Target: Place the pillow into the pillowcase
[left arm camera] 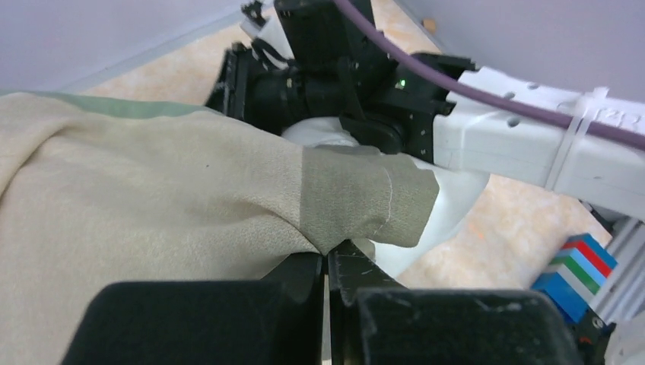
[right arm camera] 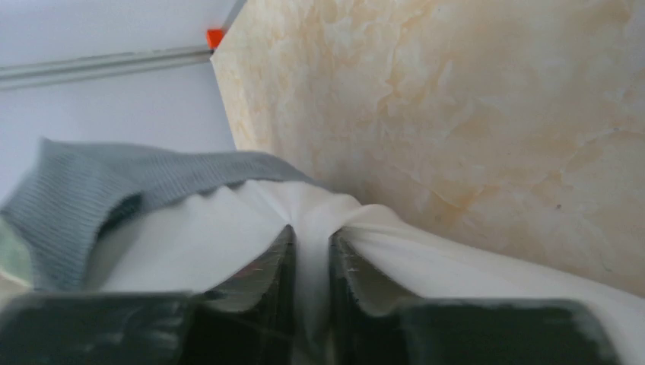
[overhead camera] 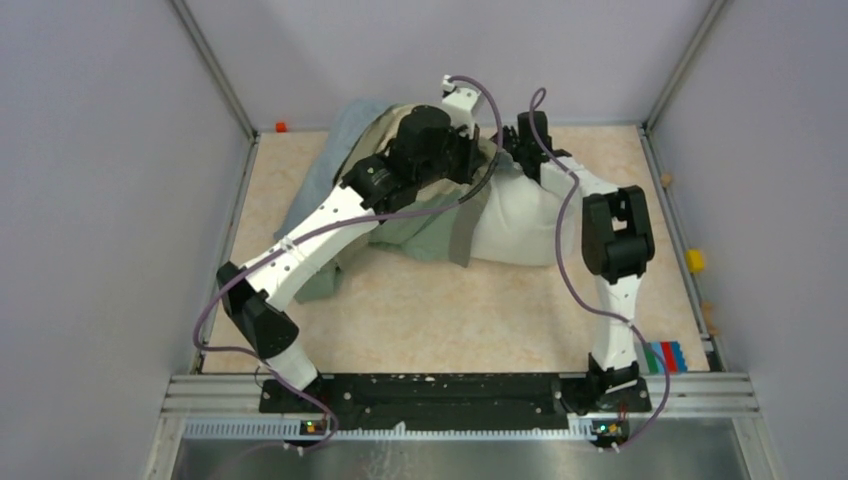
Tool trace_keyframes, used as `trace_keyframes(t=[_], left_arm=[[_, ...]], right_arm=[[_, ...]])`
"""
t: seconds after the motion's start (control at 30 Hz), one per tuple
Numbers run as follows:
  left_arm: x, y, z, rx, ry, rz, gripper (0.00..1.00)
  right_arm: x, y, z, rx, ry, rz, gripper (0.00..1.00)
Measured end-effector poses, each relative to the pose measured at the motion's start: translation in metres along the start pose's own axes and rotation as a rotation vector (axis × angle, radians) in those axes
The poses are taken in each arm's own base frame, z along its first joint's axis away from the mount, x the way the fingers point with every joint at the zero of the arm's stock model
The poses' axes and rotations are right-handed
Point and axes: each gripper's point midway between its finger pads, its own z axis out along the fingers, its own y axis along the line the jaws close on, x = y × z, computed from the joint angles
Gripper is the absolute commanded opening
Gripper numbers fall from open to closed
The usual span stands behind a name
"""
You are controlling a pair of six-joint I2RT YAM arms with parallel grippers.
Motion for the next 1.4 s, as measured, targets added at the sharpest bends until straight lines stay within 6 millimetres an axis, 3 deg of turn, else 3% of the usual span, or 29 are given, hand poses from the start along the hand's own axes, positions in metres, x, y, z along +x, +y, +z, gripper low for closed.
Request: trace_keyframes(t=[0.07, 0.1, 0.2, 0.3, 0.4, 0.57, 0.77, 1.03, 1.13, 1.23, 1.33, 1.4], left_arm=[[0.006, 0.009, 0.001, 0.012, 0.035, -0.031, 0.0], [0.011, 0.015, 0.004, 0.016, 0.051, -0.055, 0.0], [0.032, 0.05, 0.014, 0.002, 0.089, -0.152, 0.0], [0.081, 0.106, 0.026, -0.072, 0.162, -0.275, 0.0], [0.104, 0.128, 0.037, -0.087, 0.187, -0.344, 0.0], [0.101, 0.138, 0.06, -0.05, 0.143, -0.379, 0.0], [0.104, 0.141, 0.078, -0.026, 0.136, -0.379, 0.0], [0.103, 0.157, 0.111, -0.035, 0.139, -0.35, 0.01], [0.105, 0.164, 0.126, -0.05, 0.146, -0.335, 0.03], [0.101, 0.174, 0.15, -0.062, 0.141, -0.325, 0.05], [0.109, 0.183, 0.177, -0.062, 0.145, -0.327, 0.06], [0.118, 0.187, 0.188, -0.062, 0.155, -0.329, 0.05]], right_arm=[[-0.001, 0.004, 0.0, 0.013, -0.004, -0.007, 0.57], [-0.005, 0.007, 0.0, 0.02, -0.016, -0.024, 0.64], [-0.021, 0.017, 0.0, 0.057, -0.052, -0.104, 0.75], [-0.048, 0.026, -0.005, 0.118, -0.1, -0.206, 0.81], [-0.079, 0.046, -0.019, 0.158, -0.164, -0.31, 0.83], [-0.127, 0.08, -0.069, 0.159, -0.298, -0.424, 0.85], [-0.159, 0.082, -0.125, 0.218, -0.418, -0.483, 0.86], [-0.162, 0.077, -0.184, 0.295, -0.526, -0.489, 0.87], [-0.164, 0.067, -0.202, 0.326, -0.565, -0.473, 0.87], [-0.155, 0.041, -0.21, 0.372, -0.567, -0.447, 0.87], [-0.136, -0.002, -0.205, 0.439, -0.521, -0.41, 0.87], [-0.117, -0.043, -0.193, 0.498, -0.458, -0.375, 0.86]])
